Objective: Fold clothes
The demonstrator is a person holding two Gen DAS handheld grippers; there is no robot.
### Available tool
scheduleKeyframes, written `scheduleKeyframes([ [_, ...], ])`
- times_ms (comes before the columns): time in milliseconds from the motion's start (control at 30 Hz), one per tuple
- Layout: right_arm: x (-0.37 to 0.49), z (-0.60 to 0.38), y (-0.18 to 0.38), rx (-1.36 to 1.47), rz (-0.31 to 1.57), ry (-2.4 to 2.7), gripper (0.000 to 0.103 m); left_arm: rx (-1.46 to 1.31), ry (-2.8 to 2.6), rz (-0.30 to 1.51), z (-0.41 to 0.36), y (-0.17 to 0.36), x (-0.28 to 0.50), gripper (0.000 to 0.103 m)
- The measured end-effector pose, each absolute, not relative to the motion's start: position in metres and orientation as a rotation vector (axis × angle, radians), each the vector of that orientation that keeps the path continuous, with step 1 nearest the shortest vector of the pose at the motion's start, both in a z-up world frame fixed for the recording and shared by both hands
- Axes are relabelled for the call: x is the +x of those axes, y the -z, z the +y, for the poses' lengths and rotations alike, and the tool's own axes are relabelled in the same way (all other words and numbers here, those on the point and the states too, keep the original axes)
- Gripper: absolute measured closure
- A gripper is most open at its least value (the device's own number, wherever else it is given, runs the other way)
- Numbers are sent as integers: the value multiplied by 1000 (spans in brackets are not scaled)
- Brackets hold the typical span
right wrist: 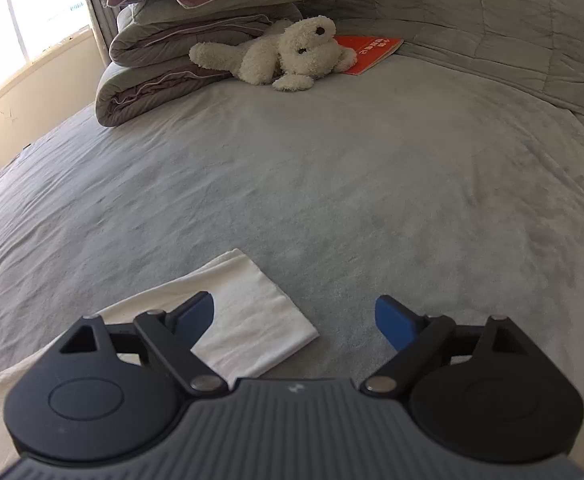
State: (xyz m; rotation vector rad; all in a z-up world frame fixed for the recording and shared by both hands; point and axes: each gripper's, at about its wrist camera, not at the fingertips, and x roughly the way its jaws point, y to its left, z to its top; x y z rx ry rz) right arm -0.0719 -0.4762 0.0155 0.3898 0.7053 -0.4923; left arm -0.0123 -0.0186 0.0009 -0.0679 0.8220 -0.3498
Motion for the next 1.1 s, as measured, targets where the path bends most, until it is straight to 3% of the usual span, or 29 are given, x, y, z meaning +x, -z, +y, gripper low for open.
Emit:
scheduleKeyframes([
  [267,-55,-464,7,254,760,516,51,-55,373,828,-21,0,-14,1],
  [400,-50,-448,8,193,758,475,97,-53,376,825,-18,-1,-15,1],
  [1100,-49,-385,-38,227,608,231,97,-257,489,859,-8,-2,-11,2],
])
